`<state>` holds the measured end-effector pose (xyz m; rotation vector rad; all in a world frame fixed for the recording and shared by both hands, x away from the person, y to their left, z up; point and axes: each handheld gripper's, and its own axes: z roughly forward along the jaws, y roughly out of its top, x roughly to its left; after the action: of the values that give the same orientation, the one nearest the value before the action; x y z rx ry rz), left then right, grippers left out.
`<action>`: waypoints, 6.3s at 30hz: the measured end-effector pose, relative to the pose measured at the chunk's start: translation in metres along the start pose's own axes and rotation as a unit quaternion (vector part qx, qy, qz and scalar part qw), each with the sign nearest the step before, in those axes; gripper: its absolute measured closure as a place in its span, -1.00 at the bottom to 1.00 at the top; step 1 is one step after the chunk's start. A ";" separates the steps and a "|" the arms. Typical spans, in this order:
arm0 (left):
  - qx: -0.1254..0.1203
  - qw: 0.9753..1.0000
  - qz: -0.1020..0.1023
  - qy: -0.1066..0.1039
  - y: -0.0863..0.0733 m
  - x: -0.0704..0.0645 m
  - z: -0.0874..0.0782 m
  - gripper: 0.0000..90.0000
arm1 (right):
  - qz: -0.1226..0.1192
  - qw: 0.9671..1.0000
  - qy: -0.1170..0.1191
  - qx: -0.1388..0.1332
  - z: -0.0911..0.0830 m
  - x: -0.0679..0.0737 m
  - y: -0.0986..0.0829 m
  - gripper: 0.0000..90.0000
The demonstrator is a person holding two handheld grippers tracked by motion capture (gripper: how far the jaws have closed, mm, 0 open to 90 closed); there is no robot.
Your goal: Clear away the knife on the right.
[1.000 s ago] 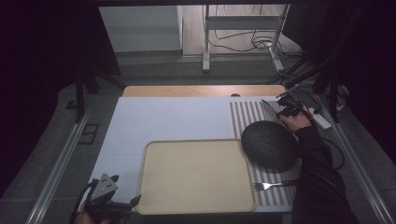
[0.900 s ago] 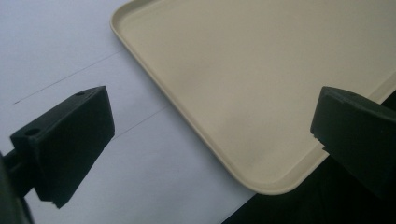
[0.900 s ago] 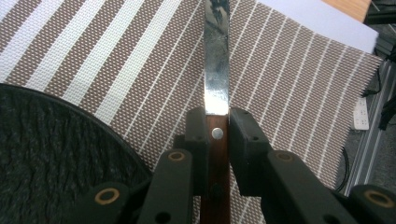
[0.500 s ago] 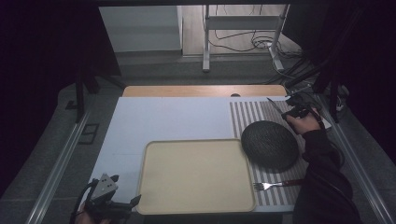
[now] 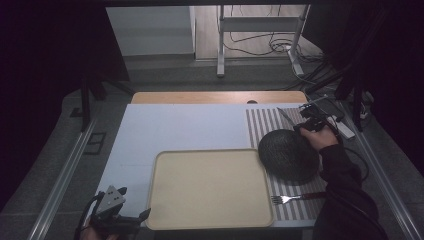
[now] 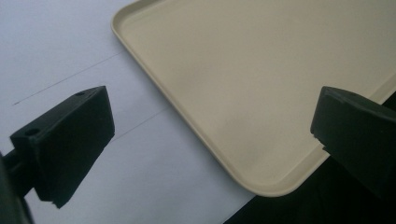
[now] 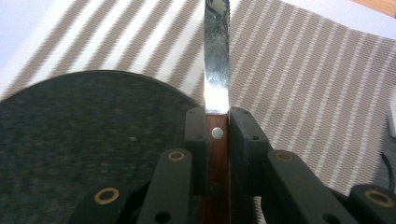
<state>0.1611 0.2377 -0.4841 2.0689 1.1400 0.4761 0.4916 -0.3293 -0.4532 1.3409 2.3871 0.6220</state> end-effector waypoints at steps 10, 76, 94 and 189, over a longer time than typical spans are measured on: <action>-0.001 1.000 0.000 0.000 0.000 0.000 0.000 -1.00 | -0.019 0.999 0.029 -0.008 -0.004 0.037 -0.005 0.74; -0.006 1.000 -0.002 -0.001 0.000 0.000 -0.001 -1.00 | -0.129 0.982 0.134 0.031 -0.014 0.223 -0.067 0.74; -0.003 1.000 0.000 0.000 0.000 0.000 0.000 -1.00 | -0.141 0.979 0.150 0.007 -0.019 0.221 -0.061 0.33; -0.005 1.000 -0.005 0.001 0.000 0.001 -0.001 -1.00 | -0.089 0.987 0.099 -0.085 -0.066 0.166 -0.088 -0.78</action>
<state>0.1611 0.2391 -0.4841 2.0535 1.1474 0.4780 0.3133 -0.2407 -0.4557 1.0234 2.5069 0.9202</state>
